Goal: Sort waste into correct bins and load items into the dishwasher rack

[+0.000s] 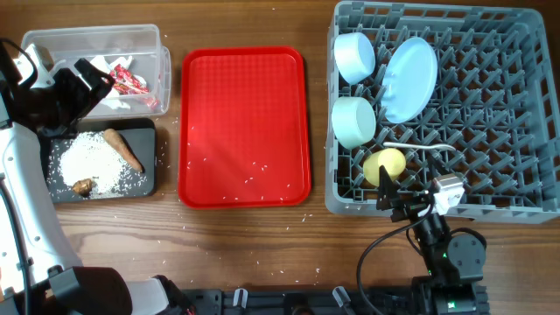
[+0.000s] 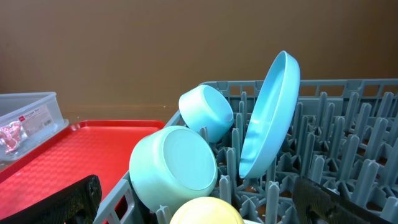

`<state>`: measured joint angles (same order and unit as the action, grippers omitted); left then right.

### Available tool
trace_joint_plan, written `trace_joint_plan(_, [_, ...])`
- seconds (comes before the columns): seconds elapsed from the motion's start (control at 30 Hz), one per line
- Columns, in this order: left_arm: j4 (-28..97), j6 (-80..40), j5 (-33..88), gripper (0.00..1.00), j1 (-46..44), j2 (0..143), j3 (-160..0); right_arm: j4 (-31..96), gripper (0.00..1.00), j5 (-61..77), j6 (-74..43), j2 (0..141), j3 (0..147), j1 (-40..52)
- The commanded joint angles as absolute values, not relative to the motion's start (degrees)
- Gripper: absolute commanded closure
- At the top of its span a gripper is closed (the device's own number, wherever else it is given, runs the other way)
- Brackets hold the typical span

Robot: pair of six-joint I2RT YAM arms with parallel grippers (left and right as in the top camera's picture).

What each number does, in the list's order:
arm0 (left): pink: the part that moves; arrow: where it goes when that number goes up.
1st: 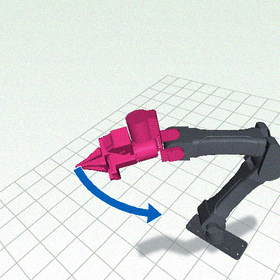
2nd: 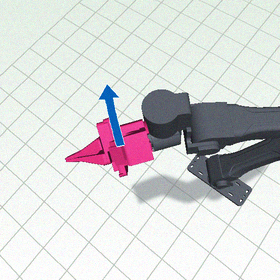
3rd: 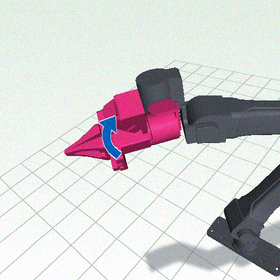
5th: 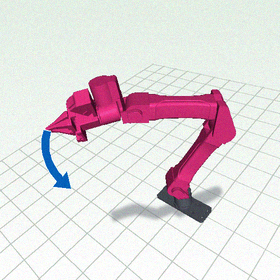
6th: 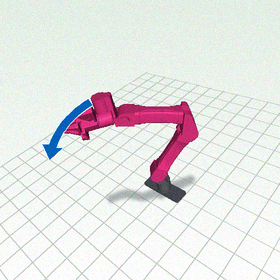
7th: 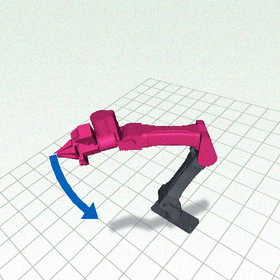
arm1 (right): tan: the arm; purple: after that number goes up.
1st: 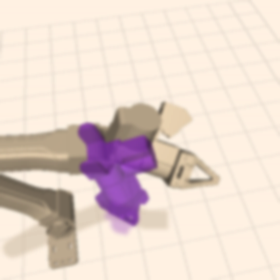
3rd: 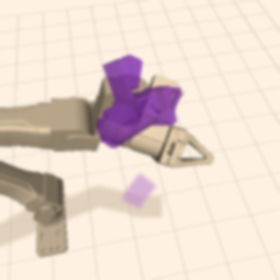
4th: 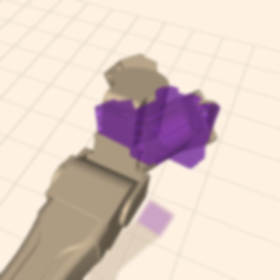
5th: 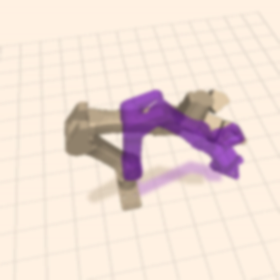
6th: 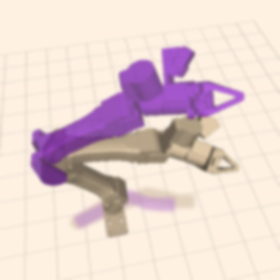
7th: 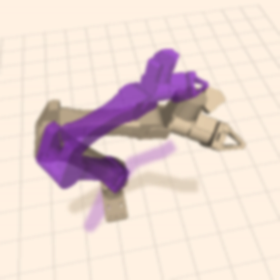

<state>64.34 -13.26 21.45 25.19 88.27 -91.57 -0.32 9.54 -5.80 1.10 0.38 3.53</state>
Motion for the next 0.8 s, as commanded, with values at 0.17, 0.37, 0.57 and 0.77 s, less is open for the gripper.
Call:
trace_joint_plan(0.17, [64.34, -13.96, 21.54, 0.0, 25.36, 88.23, -92.16, -0.75, 0.0, 8.84, -6.59, 0.58, 0.3, 3.31])
trace_joint_plan(0.37, [64.64, -13.91, 21.3, 0.0, 25.12, 85.73, -92.14, -0.75, 0.0, 8.84, -6.59, 0.58, 0.3, 3.31])
trace_joint_plan(0.57, [54.63, -11.88, 14.26, 0.0, 17.96, 75.35, -88.2, -0.75, 0.0, 8.84, -6.57, 0.58, 0.3, 3.31])
trace_joint_plan(0.77, [28.91, -2.35, 14.39, 0.0, 8.73, 56.64, -66.02, -0.75, 0.0, 8.84, -6.59, 0.6, 0.3, 3.31])
